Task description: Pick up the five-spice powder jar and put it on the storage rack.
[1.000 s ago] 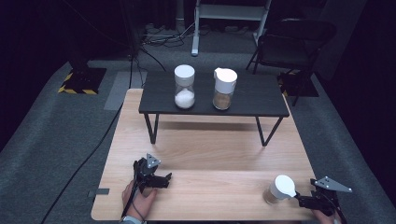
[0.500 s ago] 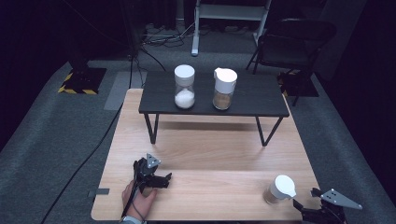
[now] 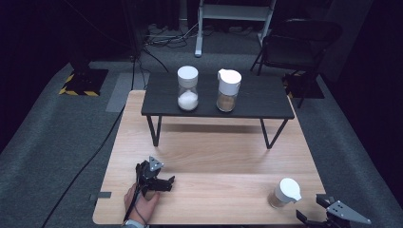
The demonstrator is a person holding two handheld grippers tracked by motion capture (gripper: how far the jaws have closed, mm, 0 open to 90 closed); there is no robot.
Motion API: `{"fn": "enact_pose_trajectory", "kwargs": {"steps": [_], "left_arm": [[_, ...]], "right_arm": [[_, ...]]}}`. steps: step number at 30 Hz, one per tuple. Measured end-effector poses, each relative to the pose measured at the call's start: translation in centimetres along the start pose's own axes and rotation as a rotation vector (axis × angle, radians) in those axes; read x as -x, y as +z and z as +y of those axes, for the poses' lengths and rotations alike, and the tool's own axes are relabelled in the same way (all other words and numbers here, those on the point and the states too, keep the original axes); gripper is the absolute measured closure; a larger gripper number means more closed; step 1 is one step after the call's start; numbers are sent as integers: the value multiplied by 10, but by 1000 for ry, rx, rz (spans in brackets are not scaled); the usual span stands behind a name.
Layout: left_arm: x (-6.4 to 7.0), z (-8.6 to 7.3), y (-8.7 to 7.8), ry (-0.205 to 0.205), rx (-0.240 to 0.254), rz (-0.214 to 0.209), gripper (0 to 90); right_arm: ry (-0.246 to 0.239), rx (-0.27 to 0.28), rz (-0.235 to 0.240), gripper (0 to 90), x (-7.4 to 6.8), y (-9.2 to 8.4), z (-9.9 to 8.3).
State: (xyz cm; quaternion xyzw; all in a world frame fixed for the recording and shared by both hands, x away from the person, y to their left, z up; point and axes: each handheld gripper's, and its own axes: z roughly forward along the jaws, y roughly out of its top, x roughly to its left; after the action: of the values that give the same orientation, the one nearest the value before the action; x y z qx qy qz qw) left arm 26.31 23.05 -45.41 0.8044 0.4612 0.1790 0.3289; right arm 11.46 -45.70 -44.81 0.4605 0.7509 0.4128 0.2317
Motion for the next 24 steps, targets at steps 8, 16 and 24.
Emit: {"fn": "enact_pose_trajectory", "kwargs": {"steps": [8, 16, 24], "left_arm": [[0, 0, 0, 0, 1, 0, 6], [0, 0, 0, 0, 1, 0, 6], [1, 0, 0, -4, 1, 4, 5]], "right_arm": [[-8, 7, 22, 12, -2, 1, -1], [-38, 21, 53, 12, -7, 6, 3], [-61, 37, 70, 12, -12, 14, 7]]}}
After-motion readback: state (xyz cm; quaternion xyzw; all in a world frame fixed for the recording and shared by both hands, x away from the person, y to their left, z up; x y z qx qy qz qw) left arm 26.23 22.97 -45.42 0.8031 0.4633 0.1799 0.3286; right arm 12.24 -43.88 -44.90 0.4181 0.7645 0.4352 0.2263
